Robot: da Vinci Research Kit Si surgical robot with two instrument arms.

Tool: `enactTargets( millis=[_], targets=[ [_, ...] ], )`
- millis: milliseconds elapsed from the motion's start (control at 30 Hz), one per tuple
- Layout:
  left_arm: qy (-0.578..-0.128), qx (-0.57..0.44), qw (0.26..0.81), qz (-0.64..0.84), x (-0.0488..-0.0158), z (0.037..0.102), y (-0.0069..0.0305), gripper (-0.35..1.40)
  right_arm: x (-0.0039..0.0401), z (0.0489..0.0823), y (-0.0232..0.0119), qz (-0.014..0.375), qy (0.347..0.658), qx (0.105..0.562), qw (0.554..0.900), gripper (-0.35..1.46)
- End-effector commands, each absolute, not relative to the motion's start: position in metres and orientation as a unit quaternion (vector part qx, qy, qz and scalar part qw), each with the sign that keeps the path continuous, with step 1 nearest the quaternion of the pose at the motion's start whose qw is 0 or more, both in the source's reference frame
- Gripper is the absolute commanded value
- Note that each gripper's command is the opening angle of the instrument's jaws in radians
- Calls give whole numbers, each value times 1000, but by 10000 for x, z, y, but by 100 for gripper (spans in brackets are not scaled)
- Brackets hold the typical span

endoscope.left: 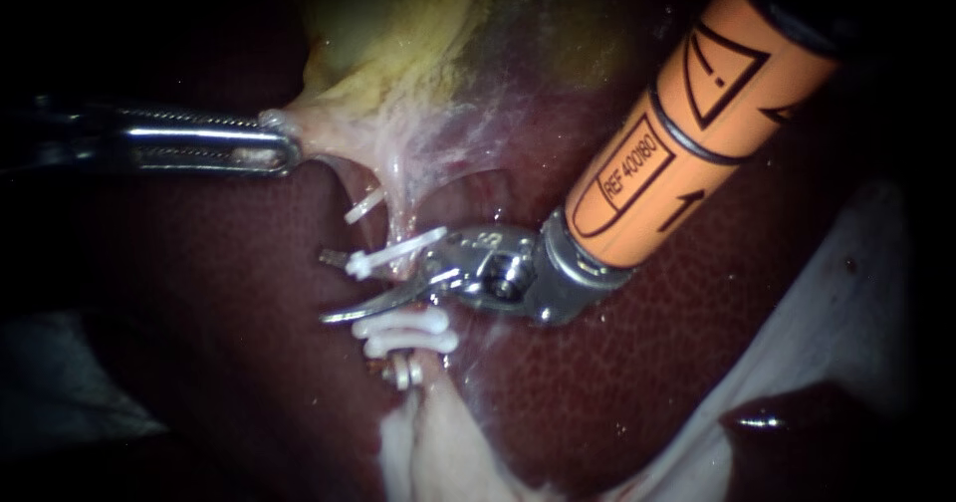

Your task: Go to the cutting position right tube

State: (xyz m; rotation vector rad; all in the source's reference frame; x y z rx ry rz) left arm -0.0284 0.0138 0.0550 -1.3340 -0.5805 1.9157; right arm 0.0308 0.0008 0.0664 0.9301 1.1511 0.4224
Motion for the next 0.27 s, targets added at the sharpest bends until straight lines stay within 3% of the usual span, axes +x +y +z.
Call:
enactTargets(
  millis=[33,267],
  targets=[
    [-226,-518,359,743,-284,549,139,-35,309,663,8,190,521,422,717,140],
    [-226,-518,359,743,-285,550,139,-35,309,663,7,190,521,422,717,142]
  ],
)
